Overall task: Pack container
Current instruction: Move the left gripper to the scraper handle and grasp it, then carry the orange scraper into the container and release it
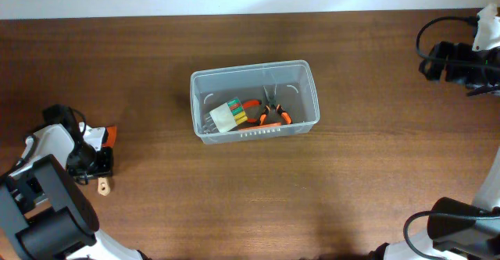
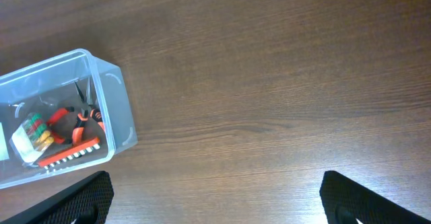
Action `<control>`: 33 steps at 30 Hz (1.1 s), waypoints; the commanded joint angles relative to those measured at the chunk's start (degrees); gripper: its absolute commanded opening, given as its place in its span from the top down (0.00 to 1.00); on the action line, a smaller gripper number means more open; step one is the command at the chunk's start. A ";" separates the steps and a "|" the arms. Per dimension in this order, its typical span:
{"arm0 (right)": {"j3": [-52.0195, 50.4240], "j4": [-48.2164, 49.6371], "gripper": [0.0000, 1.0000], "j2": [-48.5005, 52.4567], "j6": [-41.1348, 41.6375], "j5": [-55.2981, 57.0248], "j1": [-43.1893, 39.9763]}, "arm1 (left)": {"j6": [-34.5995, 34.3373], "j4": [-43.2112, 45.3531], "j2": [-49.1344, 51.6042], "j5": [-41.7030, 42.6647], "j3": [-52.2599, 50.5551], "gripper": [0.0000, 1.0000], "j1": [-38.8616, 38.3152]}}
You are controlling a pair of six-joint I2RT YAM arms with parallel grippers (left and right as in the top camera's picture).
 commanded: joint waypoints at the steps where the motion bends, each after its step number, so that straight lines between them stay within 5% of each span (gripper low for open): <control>1: -0.20 0.04 0.01 0.24 -0.20 -0.72 0.35 | -1.01 -0.46 2.54 0.90 -3.21 0.72 0.20; 20: -0.20 0.04 0.01 0.24 -0.17 -0.72 0.35 | -1.20 0.42 2.54 5.27 -3.21 0.98 0.20; 33: -0.20 0.07 0.01 0.24 -0.17 -0.72 0.35 | -2.51 -4.55 1.75 10.40 7.23 0.98 -1.73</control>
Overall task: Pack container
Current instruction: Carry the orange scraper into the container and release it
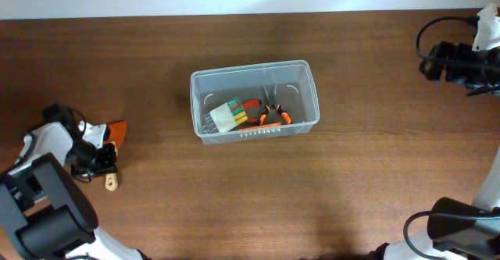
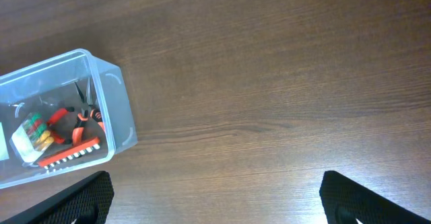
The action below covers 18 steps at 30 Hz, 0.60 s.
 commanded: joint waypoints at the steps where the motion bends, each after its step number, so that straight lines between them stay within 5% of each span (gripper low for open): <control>1: -0.20 0.04 0.01 0.24 -0.17 -0.70 0.35 | -0.79 -2.69 0.44 2.86 6.54 0.98 -2.10; 10: -0.20 0.00 0.01 0.24 -0.15 -0.72 0.35 | 0.22 -15.02 -1.70 2.10 31.43 0.98 -12.09; 18: -0.20 0.00 0.01 0.24 -0.17 -0.72 0.35 | 22.10 -16.96 -1.73 2.10 46.27 0.98 -30.84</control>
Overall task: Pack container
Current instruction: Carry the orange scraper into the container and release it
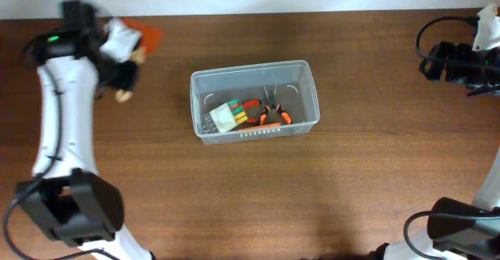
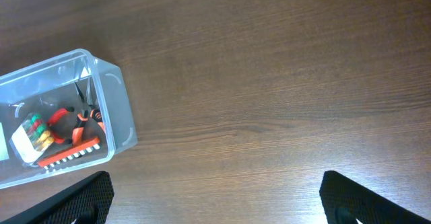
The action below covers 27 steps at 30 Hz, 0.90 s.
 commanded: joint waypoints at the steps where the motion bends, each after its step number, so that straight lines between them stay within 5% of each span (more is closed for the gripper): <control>1: -0.20 0.02 0.01 0.24 -0.13 -0.74 0.35 | 17.75 1.40 -1.68 1.25 2.10 0.98 -9.42; 4: -0.20 0.02 0.01 0.24 -0.13 -0.74 0.35 | 24.72 3.91 -0.42 1.25 2.10 0.98 -16.11; 10: -0.20 -0.02 0.01 0.24 -0.13 -0.74 0.35 | 24.94 8.59 6.43 1.20 2.10 0.98 -25.86; 24: -0.20 0.02 0.02 0.24 -0.13 -0.72 0.35 | 22.23 7.87 22.18 1.27 2.10 0.98 -26.21; 27: -0.20 0.02 0.01 0.24 -0.13 -0.72 0.35 | 22.03 7.65 22.71 1.27 1.99 0.78 -26.21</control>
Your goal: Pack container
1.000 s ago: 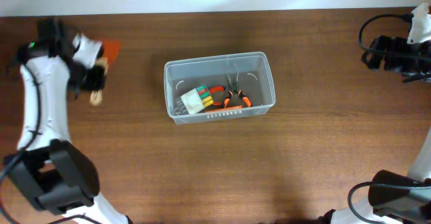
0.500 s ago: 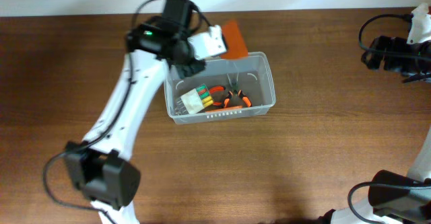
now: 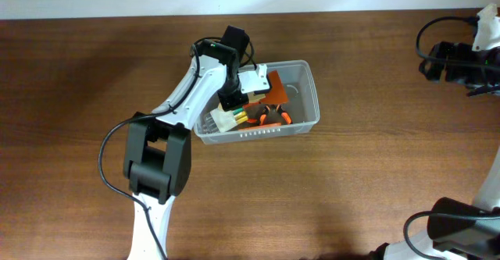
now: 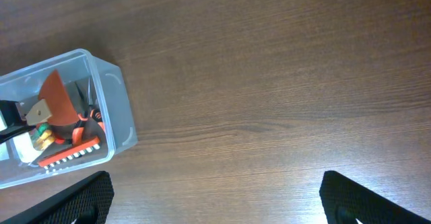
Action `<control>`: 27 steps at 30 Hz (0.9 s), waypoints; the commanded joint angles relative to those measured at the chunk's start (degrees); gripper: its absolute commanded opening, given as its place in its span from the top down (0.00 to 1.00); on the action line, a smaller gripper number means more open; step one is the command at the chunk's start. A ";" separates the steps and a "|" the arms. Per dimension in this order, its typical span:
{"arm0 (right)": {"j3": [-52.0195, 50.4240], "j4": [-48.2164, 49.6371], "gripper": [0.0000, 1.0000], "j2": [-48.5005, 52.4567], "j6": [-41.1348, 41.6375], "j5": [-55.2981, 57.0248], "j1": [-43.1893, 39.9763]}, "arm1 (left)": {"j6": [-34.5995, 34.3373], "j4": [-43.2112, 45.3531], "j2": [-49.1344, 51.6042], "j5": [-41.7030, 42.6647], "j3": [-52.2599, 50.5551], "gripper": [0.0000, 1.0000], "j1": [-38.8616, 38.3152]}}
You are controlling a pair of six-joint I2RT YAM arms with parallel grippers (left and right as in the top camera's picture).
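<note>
A clear plastic container [image 3: 311,96] stands mid-table and also shows at the left of the right wrist view [image 4: 120,120]. Inside lie a white pack with coloured pieces [image 3: 226,118], orange-handled pliers [image 3: 275,116] and an orange toothed strip [image 4: 71,150]. My left gripper [image 3: 251,87] reaches over the container's back left part, shut on an orange scraper [image 3: 276,88] with a wooden handle [image 4: 39,109]; its blade [image 4: 55,95] tilts up inside the box. My right gripper [image 4: 217,202] hangs open over bare wood at the far right, nothing between its fingers [image 4: 81,198].
The brown wooden table [image 3: 375,182] runs to a pale wall strip at the back. The left arm [image 3: 191,96] slants across from the table's front to the container. The right arm [image 3: 461,63] and its cable sit at the back right corner.
My left gripper, holding the orange scraper, was at the table's back left; now it is over the container with the scraper's blade inside. The right arm has not moved.
First my left gripper was low at the table's left front edge, at the orange scraper. It then stood slightly shifted there with the scraper. Later it held the scraper at the back left, and now holds it in the container. The right gripper stayed open throughout.
</note>
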 commanded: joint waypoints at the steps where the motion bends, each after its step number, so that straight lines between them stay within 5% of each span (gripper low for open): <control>1: -0.20 0.02 0.01 0.24 -0.13 -0.74 0.35 | -0.74 -0.22 0.20 0.87 0.48 0.75 0.13; 2: -0.20 0.02 0.01 0.24 -0.13 -0.74 0.35 | -0.79 -0.20 0.20 0.87 0.50 0.69 0.13; 5: -0.20 0.04 0.01 0.24 -0.13 -0.72 0.35 | -1.31 -0.20 0.17 0.81 0.50 0.22 0.13; 14: -0.20 0.04 0.01 0.22 -1.70 -0.70 1.36 | -5.99 -2.71 -4.74 -3.43 0.52 0.01 1.60; 22: -0.17 2.62 0.01 0.22 -5.57 5.29 13.97 | -18.25 -2.78 -18.56 -10.38 0.52 0.01 6.14; 27: -0.20 13.25 0.01 0.24 -5.53 10.71 20.65 | -19.93 -2.34 -24.90 -10.12 0.52 0.01 10.27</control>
